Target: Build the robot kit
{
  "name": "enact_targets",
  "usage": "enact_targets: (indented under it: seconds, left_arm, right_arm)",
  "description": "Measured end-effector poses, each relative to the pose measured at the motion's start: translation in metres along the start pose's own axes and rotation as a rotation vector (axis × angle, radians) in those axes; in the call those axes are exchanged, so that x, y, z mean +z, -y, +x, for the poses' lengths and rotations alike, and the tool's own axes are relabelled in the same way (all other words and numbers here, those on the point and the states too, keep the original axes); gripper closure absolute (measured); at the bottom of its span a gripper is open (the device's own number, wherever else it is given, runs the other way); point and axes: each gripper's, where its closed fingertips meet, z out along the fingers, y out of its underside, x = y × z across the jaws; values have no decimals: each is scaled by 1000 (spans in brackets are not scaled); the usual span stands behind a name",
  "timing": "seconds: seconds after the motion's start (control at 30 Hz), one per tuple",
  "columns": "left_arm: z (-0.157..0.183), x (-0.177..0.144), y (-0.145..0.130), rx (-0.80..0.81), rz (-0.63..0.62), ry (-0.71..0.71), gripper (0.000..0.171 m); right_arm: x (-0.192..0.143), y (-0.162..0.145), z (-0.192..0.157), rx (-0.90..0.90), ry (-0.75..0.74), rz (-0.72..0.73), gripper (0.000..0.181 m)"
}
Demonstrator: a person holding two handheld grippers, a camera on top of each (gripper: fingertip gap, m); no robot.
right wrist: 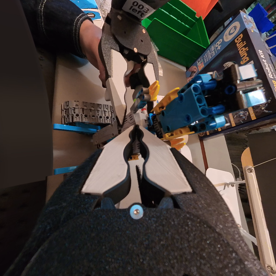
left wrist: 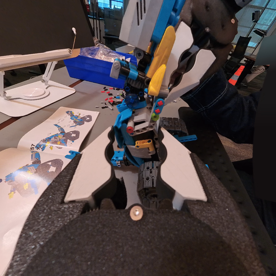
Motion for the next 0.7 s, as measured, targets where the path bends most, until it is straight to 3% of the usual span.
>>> enact_targets:
  seconds: [0.33, 0.43, 0.53, 0.7]
  left_arm:
    - [2, 0, 1, 0, 19, -11, 113]
    - [10, -4, 2, 6, 25, -60, 83]
    - [8, -7, 2, 11, 30, -55, 87]
    - [9, 1, -8, 16, -27, -42, 88]
  right_arm:
    - [-31, 24, 7, -19, -70, 175, 168]
    - [-39, 30, 13, 18, -113, 243, 161]
    - [-40, 29, 10, 76, -163, 324, 149]
    - [-35, 9, -6, 138, -305, 325, 144]
